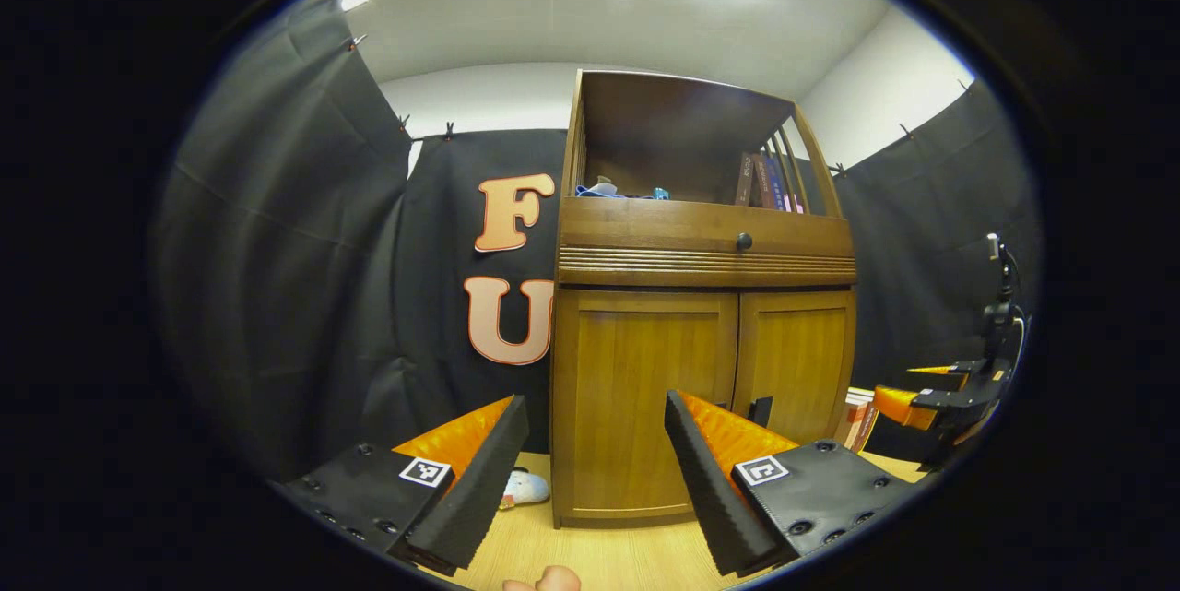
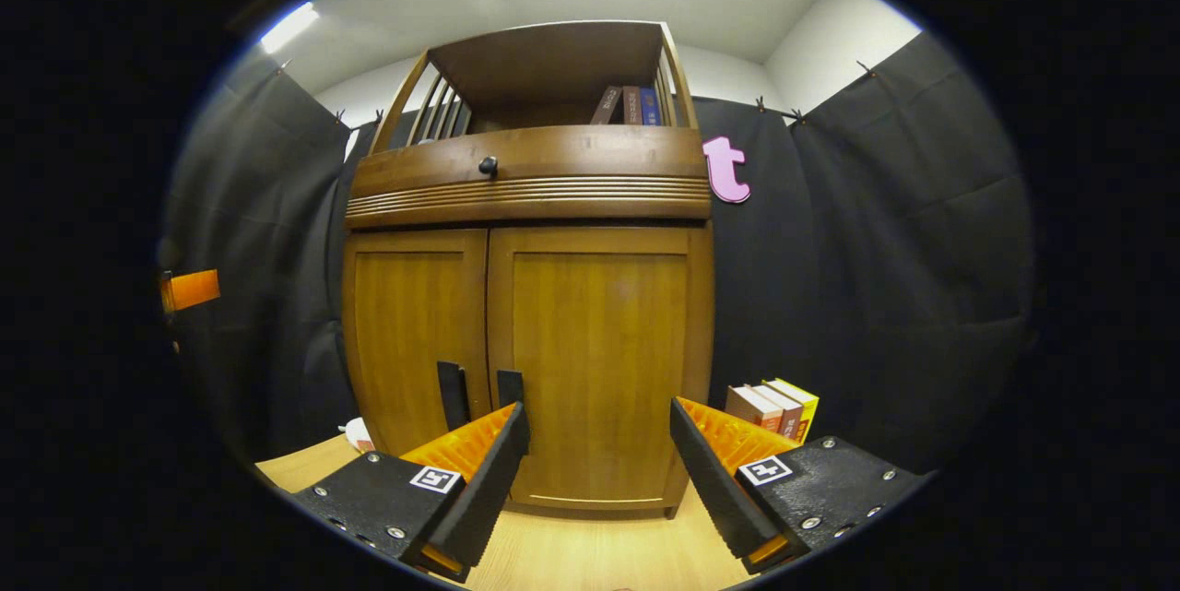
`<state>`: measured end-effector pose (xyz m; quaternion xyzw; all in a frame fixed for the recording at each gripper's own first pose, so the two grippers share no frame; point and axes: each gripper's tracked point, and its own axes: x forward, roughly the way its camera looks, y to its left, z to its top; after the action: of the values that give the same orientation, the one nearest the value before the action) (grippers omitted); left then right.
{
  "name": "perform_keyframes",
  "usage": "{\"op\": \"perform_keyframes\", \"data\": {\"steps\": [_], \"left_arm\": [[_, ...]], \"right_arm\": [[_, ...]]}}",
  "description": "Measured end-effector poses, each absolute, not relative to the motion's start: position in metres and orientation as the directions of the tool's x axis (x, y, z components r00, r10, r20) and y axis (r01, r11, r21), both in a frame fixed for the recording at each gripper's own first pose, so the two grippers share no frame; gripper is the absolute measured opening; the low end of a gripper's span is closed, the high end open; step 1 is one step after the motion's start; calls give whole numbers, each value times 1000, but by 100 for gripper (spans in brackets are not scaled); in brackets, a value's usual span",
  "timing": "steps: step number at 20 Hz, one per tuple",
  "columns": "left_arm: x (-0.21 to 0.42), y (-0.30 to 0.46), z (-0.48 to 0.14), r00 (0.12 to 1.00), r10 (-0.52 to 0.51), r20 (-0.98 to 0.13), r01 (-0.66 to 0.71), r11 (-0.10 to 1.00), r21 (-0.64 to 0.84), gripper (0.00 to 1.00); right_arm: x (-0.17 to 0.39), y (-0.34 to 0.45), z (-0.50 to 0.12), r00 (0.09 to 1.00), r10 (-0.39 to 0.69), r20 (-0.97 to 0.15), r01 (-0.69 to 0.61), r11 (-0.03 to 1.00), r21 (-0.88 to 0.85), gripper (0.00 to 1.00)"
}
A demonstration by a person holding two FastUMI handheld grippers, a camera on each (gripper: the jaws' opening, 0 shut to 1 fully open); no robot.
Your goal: Open the right door of the double-door shoe cabinet with the right hand, and open the left door with the left hand.
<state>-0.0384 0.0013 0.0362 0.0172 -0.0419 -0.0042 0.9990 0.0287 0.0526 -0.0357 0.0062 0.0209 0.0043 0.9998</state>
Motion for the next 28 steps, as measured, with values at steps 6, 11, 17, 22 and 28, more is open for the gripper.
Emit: {"op": "perform_keyframes", "data": {"steps": [6,11,17,22,28], "left_arm": [[-52,18,34,997,22,78,-27,998,53,96],[-63,25,28,997,31,75,-35,998,59,99],[-70,37,28,995,53,82,-58,996,64,96],[-67,41,21,995,70,64,-73,996,48,99],[-66,54,15,994,90,56,-92,994,50,96]], "right_arm": [[67,106,-83,994,63,-94,-62,998,11,94],[109,130,-114,990,56,-130,-56,998,3,94],[162,140,-135,990,38,-137,-37,999,13,84],[193,139,-147,989,12,-147,-8,1000,29,73],[211,141,-155,986,15,-164,-3,997,76,52]]}}
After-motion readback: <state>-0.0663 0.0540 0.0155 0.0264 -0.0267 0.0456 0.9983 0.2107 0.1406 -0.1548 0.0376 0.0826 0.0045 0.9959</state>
